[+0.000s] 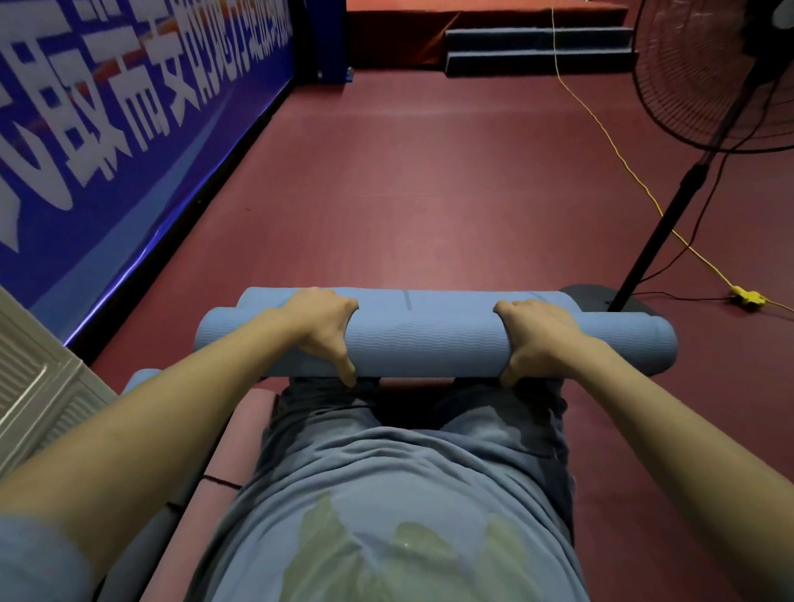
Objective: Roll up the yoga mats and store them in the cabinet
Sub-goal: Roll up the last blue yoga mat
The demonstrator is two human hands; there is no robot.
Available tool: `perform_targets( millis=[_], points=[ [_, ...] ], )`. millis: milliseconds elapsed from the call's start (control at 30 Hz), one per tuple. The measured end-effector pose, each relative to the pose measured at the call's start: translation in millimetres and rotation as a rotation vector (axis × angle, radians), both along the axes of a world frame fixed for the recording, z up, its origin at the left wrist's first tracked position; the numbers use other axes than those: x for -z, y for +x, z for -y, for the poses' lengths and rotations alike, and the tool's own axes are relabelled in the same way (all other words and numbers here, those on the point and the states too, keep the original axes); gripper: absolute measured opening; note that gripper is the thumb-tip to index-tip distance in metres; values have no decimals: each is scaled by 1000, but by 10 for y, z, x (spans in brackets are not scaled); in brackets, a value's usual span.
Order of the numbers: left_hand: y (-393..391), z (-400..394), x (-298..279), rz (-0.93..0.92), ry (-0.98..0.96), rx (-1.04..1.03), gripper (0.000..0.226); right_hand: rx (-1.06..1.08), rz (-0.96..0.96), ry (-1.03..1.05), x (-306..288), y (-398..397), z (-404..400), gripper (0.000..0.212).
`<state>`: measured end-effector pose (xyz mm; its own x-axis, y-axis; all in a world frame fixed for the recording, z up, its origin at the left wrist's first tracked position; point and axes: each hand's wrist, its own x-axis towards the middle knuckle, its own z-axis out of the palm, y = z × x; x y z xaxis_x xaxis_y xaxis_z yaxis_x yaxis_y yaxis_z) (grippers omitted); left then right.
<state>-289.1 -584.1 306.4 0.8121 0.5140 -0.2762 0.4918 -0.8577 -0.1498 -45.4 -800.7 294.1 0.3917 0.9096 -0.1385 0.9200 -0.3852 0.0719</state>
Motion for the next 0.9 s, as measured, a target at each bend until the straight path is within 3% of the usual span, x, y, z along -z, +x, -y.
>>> perform_targets(
  millis=[300, 500, 567, 700, 767, 900],
  points=[
    [-148, 384, -95, -55, -121, 17, 89, 2, -135, -58, -83, -192, 531, 72],
    [-285, 504, -30, -75, -234, 10, 86, -1, -205, -176, -68, -232, 631, 84],
    [-314, 481, 21, -29, -235, 10, 91, -18, -200, -133, 0, -232, 620, 86],
    [-315, 327, 86, 187, -225, 109, 133, -79, -279, 195, 108, -178, 668, 95],
    [-309, 221, 64, 286, -265, 105, 130, -127, -301, 321, 109, -141, 661, 89],
    [-302, 104, 45, 347, -325, 91, 105, -145, -312, 351, 39, -56, 572, 81]
  ],
)
